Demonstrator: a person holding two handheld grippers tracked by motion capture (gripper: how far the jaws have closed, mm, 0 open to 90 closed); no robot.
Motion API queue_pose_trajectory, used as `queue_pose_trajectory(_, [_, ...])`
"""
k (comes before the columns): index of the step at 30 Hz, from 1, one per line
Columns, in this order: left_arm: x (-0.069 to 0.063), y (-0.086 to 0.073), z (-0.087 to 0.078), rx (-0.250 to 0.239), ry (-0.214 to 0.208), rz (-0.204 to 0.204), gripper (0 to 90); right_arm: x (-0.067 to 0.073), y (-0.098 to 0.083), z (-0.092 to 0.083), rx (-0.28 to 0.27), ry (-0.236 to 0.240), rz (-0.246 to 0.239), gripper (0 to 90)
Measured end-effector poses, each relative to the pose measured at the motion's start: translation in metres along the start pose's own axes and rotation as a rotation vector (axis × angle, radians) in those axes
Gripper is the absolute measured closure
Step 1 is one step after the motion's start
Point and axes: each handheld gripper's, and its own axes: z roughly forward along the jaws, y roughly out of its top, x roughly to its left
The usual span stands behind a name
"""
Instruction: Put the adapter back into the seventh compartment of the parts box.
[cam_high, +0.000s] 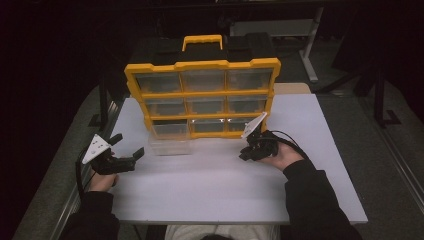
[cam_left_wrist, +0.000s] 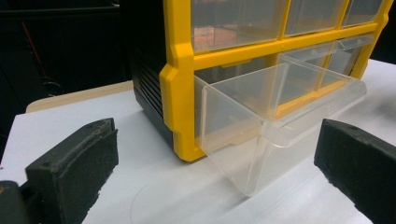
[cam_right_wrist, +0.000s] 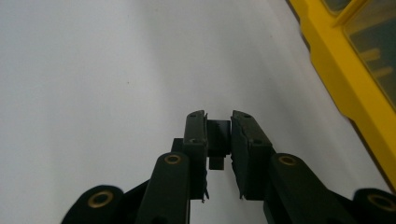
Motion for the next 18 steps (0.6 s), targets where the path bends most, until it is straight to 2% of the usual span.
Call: queue_pose_trajectory(18, [0.000,0.000,0.000,-0.001,0.001,-0.003,0.0,0.000,0.011,-0.013,-0.012,-0.003,-0.012,75.0])
